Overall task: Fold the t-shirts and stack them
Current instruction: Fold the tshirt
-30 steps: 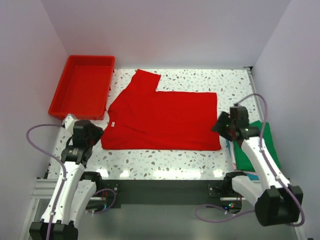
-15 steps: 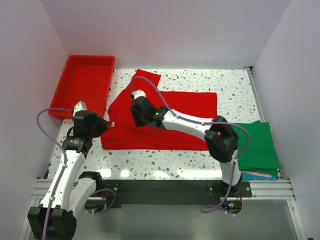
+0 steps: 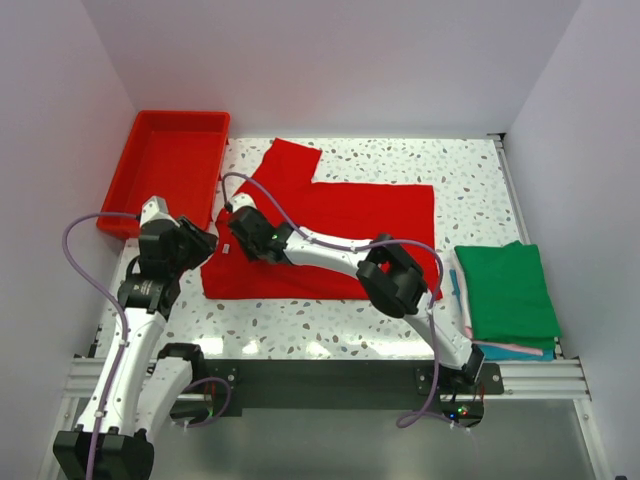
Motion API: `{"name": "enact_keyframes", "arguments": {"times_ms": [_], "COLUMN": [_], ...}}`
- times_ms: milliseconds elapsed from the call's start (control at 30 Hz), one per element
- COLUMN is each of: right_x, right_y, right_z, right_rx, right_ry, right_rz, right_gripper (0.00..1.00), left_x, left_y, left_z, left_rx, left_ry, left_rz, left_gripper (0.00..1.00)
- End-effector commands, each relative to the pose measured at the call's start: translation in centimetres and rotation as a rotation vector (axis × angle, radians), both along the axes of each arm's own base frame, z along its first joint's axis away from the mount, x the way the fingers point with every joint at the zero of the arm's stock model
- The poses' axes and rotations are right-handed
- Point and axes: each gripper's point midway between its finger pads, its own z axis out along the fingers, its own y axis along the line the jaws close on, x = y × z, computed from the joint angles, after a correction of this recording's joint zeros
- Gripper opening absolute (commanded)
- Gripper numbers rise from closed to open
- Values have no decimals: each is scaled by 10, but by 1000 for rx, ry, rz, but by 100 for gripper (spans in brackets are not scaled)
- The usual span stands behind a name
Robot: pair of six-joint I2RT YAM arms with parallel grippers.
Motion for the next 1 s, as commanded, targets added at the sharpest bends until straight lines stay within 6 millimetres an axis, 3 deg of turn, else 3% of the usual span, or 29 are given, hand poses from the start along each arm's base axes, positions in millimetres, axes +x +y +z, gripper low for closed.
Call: {"name": "enact_keyframes", "arguments": {"times_ms": [0,33,67,133,267,667,967], "right_x": [19,20,23,23,26,23,20], "right_y": [25,26,32,35,42,38,38], "right_z": [37,28,36,27,25,4,-1], "right_rx": [75,63,82,65,77,63,60], "right_ry": [-109,-103,-114,-103,-100,-65,-57], "right_rz": [-14,-14,-13,-10,-11,-26,-23], "right_gripper": [34,34,34,33,33,29,29], "left_x": [5,5,5,6,7,8,9], "left_y": [0,0,0,0,0,-1,-1], "left_z": [22,21,21,19,17,14,8], "left_rx": [26,28,32,37,40,45,44], "left_ry": [-63,-60,-58,-52,-42,-33,-22], "left_rz": [-22,-25,-25,-28,-35,-46,-45], "left_gripper": [42,42,42,42,42,42,42]}}
